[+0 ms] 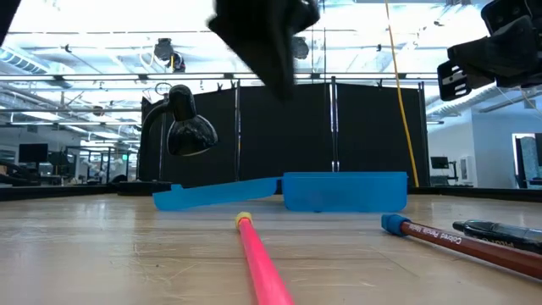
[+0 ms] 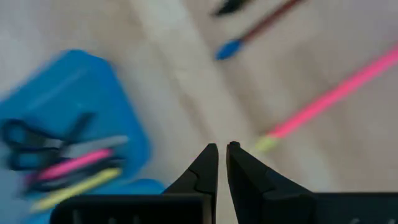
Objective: Pick & place school supplies into a supply box
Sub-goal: Put the pink pencil into the blue supply box
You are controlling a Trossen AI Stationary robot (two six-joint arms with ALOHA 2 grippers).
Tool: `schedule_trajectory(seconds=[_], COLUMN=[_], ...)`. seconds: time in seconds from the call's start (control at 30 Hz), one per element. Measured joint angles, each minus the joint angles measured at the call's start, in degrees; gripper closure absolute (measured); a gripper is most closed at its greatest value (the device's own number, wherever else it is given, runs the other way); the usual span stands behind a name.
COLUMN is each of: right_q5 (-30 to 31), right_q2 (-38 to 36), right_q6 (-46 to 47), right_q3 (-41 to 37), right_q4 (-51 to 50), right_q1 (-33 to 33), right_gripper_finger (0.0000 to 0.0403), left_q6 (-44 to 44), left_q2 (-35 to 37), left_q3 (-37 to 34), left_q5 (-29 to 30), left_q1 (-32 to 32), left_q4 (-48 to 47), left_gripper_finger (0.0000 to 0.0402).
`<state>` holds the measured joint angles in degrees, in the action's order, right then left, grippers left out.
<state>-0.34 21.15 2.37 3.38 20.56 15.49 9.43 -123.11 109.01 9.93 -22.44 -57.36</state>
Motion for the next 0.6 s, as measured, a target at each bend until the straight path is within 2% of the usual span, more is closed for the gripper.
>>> schedule_trajectory(seconds=[0.17,0.37,0.5,0.6], right_q5=[0.0,0.0,0.0,0.1], right_q2=[0.0,0.0,0.0,0.0], right_q6=[1.7,3.8,4.5,4.5], right_q3=[0.0,0.0,0.0,0.0], right_q4=[0.6,-1.1,-4.3,-4.5], right_q1=[0.0,0.0,0.0,0.0], right_gripper_finger=[0.0403,0.0403,0.0403,0.0403], left_q6=[8.1,20.1,25.7,29.2], left_q2=[-6.7,-7.8,-7.8,-7.8], left_q3=[8.3,9.3,9.3,9.3], left_q5=[-0.8,-2.9,-3.1,-6.0], left_q1=[2.8,2.5,1.4,1.0], left_q4=[-8.2,-8.2,-6.3,-5.8], left_gripper_finger=[0.0364,0.0361,0.0332,0.0294])
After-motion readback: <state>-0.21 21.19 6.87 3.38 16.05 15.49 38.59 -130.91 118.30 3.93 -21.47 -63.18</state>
